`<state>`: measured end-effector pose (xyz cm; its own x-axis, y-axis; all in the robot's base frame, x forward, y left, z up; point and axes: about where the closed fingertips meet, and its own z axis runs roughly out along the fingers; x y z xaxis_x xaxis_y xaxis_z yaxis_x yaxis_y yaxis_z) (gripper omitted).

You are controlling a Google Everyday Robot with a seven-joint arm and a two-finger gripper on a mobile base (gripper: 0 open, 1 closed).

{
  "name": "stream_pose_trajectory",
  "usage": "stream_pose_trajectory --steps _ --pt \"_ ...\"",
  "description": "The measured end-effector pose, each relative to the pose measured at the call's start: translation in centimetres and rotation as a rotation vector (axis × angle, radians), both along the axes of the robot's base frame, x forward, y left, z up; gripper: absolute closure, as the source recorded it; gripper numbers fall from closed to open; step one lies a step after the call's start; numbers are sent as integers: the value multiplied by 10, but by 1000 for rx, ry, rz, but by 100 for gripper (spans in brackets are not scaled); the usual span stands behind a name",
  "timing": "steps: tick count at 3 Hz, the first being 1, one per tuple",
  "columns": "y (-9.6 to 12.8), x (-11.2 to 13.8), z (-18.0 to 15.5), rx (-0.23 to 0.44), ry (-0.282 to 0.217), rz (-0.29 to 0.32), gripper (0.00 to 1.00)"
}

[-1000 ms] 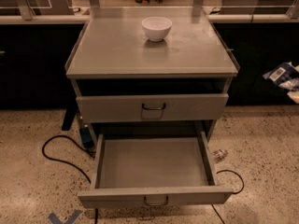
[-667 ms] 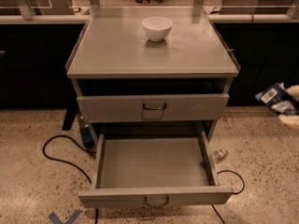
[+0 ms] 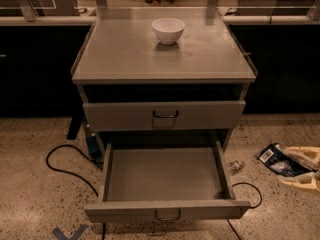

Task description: Place rxbar blueberry into middle drawer

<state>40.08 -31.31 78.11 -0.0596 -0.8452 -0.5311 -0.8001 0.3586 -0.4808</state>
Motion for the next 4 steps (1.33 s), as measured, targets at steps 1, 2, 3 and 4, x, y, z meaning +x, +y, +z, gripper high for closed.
stream_pose_trajectory --steps 1,2,3,4 --pt "0 0 0 0 0 0 100" --pt "-2 5 -9 -7 2 -11 100" --pt "34 10 -64 9 105 69 100" --pt "93 9 -134 16 262 202 100"
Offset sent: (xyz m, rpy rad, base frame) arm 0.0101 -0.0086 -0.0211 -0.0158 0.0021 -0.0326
